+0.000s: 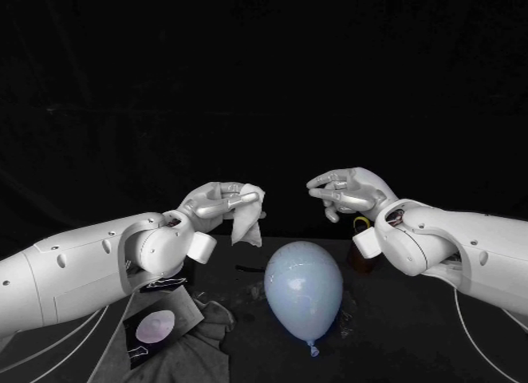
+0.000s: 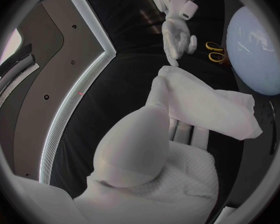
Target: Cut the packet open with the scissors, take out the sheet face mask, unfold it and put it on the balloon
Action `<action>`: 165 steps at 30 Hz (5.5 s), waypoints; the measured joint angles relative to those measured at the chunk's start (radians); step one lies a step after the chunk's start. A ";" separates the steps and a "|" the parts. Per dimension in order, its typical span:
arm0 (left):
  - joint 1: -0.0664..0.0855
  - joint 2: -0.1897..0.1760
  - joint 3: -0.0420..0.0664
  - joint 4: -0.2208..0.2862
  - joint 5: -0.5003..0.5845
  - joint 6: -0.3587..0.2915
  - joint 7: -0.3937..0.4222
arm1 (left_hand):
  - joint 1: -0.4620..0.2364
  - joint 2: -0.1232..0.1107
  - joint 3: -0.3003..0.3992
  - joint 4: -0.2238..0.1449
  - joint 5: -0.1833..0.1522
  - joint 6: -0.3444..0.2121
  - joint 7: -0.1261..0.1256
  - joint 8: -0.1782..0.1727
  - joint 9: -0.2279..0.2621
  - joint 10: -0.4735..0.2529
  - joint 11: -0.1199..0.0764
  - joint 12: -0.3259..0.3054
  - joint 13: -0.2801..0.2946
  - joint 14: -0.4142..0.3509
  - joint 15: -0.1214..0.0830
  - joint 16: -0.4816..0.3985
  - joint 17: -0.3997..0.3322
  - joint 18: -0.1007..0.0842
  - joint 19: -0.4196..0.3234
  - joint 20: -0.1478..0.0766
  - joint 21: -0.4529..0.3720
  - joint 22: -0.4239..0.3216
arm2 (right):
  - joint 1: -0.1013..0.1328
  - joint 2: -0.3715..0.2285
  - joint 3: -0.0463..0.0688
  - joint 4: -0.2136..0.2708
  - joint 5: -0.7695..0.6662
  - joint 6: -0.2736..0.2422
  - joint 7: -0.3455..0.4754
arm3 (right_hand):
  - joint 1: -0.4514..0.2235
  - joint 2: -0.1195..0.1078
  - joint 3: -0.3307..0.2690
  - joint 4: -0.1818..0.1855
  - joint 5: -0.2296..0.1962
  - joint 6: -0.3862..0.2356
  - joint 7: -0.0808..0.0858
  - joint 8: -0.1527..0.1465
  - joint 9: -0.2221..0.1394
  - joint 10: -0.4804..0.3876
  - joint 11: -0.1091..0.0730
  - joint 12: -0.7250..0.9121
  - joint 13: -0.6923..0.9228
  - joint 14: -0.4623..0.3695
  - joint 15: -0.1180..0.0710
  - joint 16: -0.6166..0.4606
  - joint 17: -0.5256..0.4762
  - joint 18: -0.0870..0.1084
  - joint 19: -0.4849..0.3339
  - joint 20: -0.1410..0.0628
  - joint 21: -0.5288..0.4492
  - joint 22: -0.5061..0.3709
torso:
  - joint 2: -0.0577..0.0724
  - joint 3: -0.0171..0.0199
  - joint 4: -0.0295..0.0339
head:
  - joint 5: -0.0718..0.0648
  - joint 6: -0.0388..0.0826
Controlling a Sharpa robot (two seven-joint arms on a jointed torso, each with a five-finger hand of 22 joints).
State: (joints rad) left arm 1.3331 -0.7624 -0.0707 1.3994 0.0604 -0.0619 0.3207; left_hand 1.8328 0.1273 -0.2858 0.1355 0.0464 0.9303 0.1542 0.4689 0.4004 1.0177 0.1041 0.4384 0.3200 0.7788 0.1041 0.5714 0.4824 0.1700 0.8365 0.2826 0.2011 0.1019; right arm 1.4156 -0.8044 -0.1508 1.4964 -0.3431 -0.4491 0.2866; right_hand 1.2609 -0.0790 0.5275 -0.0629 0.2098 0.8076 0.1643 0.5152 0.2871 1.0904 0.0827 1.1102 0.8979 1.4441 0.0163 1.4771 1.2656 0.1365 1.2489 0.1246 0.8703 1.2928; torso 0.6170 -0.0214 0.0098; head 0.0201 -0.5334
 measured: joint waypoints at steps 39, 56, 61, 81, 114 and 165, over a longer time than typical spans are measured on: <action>-0.029 -0.034 0.001 0.165 0.071 -0.392 0.134 | 0.000 0.000 0.010 -0.059 0.000 0.042 0.001 -0.014 -0.021 0.059 -0.008 -0.037 -0.076 0.035 -0.013 0.001 -0.056 -0.002 -0.015 -0.007 0.057 0.036 | -0.056 0.173 0.000 0.067 -0.377 -0.327 -0.160 | -0.033 -0.028 -0.010 0.055 -0.016 0.057 -0.010 -0.102 -0.066 0.378 -0.013 0.413 0.411 0.023 -0.015 0.087 0.042 -0.061 0.190 -0.018 0.413 0.015 | 0.001 -0.0015 0.0017 | 0.020 -0.029; -0.029 -0.034 0.002 0.173 0.077 -0.397 0.136 | -0.003 -0.003 -0.010 -0.046 0.000 0.055 -0.012 -0.014 -0.023 0.071 -0.020 -0.024 -0.076 0.042 -0.020 0.022 -0.056 -0.008 -0.015 -0.007 0.069 0.043 | -0.059 0.196 0.000 0.061 -0.415 -0.329 -0.171 | -0.041 -0.036 -0.016 0.061 -0.067 0.059 -0.005 -0.125 -0.075 0.374 -0.002 0.401 0.410 0.024 -0.007 0.090 0.043 -0.061 0.181 -0.010 0.396 0.015 | 0.000 -0.0003 0.0015 | 0.016 -0.030; -0.029 -0.034 0.002 0.173 0.077 -0.397 0.136 | -0.003 -0.003 -0.016 -0.044 0.000 0.063 -0.013 -0.014 -0.024 0.073 -0.022 -0.019 -0.076 0.042 -0.020 0.031 -0.054 -0.009 -0.015 -0.007 0.073 0.045 | -0.060 0.199 0.000 0.060 -0.417 -0.328 -0.171 | -0.041 -0.036 -0.018 0.063 -0.073 0.059 -0.005 -0.125 -0.075 0.374 -0.002 0.401 0.410 0.024 -0.007 0.090 0.042 -0.061 0.178 -0.006 0.396 0.015 | -0.001 -0.0004 0.0016 | 0.016 -0.030; -0.029 -0.034 0.002 0.178 0.078 -0.385 0.128 | -0.003 -0.003 -0.041 -0.033 0.000 0.079 -0.022 -0.010 -0.026 0.087 -0.029 -0.003 -0.076 0.049 -0.027 0.055 -0.050 -0.009 -0.015 -0.007 0.088 0.053 | -0.061 0.206 0.000 0.059 -0.410 -0.326 -0.165 | -0.005 0.041 0.024 0.077 -0.143 0.104 -0.018 -0.128 -0.069 0.376 -0.008 0.399 0.409 0.024 -0.007 0.090 0.043 -0.061 0.178 -0.006 0.402 0.015 | 0.000 -0.0003 0.0021 | 0.014 -0.033; -0.029 -0.038 0.002 0.178 0.073 -0.353 0.104 | -0.003 -0.003 -0.084 -0.013 0.000 0.036 -0.002 -0.055 -0.055 0.063 -0.005 -0.003 -0.088 0.012 -0.009 0.066 -0.050 -0.009 -0.029 -0.004 0.092 0.056 | -0.063 0.189 0.000 0.089 -0.224 -0.333 -0.067 | 0.006 0.073 0.142 0.003 -0.151 0.163 -0.049 -0.066 -0.039 0.378 -0.038 0.422 0.410 0.021 -0.033 0.090 0.042 -0.062 0.191 -0.034 0.433 0.015 | 0.000 -0.0006 0.0015 | 0.015 -0.040; -0.029 -0.036 0.002 0.172 0.051 -0.345 0.087 | -0.003 -0.003 -0.106 0.004 0.000 0.070 -0.027 -0.016 -0.028 0.098 -0.036 0.034 -0.083 0.051 -0.040 0.123 -0.053 0.000 -0.022 -0.011 0.125 0.071 | -0.063 0.177 0.001 0.060 -0.160 -0.179 -0.047 | -0.001 0.089 0.072 0.006 -0.156 0.099 -0.035 -0.048 0.069 0.376 -0.025 0.384 0.410 0.022 -0.016 0.087 0.043 -0.062 0.164 -0.024 0.414 0.015 | -0.001 -0.0010 0.0015 | 0.010 -0.039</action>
State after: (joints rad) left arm 1.3044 -0.7987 -0.0689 1.5718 0.1112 -0.4065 0.4074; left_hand 1.8299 0.1245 -0.3916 0.1394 0.0464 1.0000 0.1268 0.4529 0.3722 1.1156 0.0680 0.4725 0.2369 0.8293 0.0646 0.6947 0.4295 0.1700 0.8149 0.2715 0.3260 0.1732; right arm 1.3527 -0.6275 -0.1500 1.5565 -0.5033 -0.6284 0.2401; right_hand 1.2595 0.0098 0.5991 -0.0570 0.0538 0.9065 0.1297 0.4673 0.3560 1.4669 0.0574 1.4938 1.3076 1.4662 0.0001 1.5639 1.3081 0.0741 1.4128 0.1004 1.2845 1.3078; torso 0.6164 -0.0223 0.0113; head 0.0300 -0.5726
